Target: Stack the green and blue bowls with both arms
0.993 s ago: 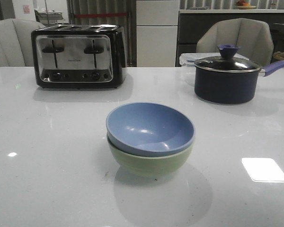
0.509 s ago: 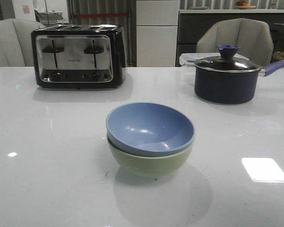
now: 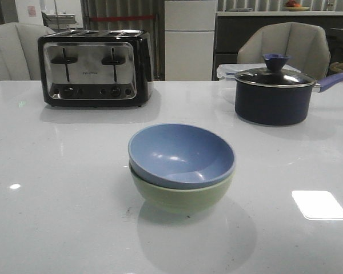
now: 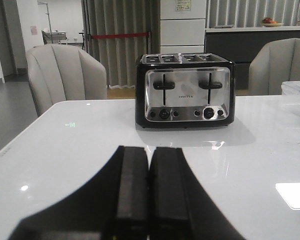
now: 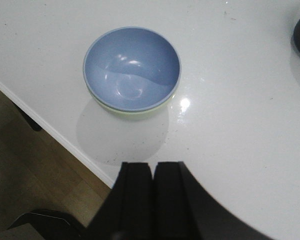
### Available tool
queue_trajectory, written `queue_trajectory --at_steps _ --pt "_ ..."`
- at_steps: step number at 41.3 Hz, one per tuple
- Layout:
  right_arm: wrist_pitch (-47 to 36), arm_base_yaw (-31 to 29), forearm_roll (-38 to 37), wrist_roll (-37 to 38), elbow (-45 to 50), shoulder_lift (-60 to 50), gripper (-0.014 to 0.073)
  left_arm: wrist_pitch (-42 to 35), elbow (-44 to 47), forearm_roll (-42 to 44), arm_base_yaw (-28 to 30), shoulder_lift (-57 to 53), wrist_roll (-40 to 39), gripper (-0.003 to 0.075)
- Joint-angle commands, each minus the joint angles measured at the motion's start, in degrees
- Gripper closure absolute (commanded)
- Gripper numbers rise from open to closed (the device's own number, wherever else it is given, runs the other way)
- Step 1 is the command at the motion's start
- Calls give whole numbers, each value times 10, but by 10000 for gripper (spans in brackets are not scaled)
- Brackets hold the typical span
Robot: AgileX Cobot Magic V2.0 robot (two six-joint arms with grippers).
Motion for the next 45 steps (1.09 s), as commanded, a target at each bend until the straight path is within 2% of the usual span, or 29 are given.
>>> queue_trajectory --at_steps 1,6,15,24,35,45 --pt "-35 0 7 -6 -15 -2 564 -56 1 -6 1 -11 -3 627" --pt "-66 -22 -11 -6 8 -35 564 -56 1 -6 1 -11 -3 627" --pt "-221 -173 -17 -6 138 -176 564 -56 1 -6 1 -11 -3 627" --pt "-331 -263 -17 -6 278 -313 564 -56 1 -6 1 -11 -3 627" --pt "-374 -268 -12 -6 367 -388 564 -56 1 -6 1 -11 -3 627" --pt "-378 -250 -12 -6 369 -389 564 -55 1 -6 1 -11 -3 627"
